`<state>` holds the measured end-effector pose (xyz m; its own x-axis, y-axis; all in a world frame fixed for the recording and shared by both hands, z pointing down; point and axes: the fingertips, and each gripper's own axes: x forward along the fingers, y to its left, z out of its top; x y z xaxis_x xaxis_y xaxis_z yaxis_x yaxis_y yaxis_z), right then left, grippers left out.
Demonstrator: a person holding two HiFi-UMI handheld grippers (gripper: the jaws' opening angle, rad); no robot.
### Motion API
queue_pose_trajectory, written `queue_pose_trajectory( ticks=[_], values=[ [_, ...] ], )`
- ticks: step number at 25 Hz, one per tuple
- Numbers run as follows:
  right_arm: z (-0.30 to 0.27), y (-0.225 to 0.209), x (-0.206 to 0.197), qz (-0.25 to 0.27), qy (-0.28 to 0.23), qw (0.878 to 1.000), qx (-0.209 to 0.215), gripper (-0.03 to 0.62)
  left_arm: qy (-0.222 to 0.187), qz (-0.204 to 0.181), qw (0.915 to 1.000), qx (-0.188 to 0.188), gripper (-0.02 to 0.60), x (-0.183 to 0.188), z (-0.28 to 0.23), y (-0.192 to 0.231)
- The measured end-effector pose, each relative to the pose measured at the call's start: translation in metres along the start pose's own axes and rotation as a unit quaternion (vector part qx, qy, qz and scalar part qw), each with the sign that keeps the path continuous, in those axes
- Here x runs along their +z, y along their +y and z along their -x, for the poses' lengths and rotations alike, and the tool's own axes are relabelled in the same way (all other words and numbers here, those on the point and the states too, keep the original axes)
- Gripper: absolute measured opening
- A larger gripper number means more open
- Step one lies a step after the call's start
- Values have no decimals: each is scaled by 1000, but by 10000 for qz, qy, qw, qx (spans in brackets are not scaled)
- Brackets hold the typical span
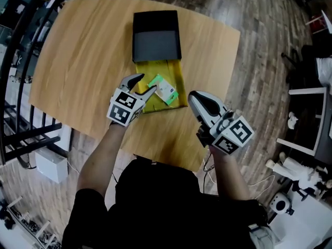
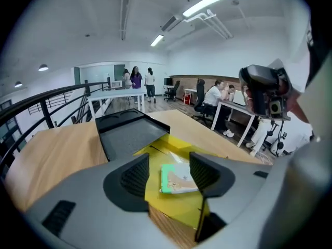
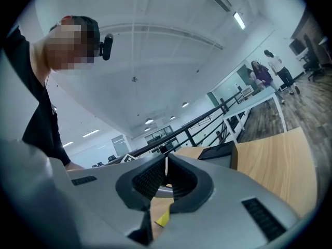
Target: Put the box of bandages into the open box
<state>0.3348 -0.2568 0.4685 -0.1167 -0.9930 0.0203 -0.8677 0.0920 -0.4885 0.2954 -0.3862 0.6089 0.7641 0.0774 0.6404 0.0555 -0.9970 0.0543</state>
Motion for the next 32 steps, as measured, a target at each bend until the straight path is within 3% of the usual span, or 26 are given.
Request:
queue_pose_trajectory(
  ticks=[5,13,27,32],
  values=[
    [-26,30,12,340,-41,9993,174,38,-707,-82,9974,110,198,19,48,11],
    [-50,105,24,596,-194,9970,455,40,-1447,-73,9888,354,100,27,157,14],
    [-74,193,38,1349,-295,9872,799,35,-2097,120,9708,1162,35,9,307,26],
    [-73,222,48,1594,-440,9815,969,35,-2382,277,9597,1466,31,6,350,26]
  ],
)
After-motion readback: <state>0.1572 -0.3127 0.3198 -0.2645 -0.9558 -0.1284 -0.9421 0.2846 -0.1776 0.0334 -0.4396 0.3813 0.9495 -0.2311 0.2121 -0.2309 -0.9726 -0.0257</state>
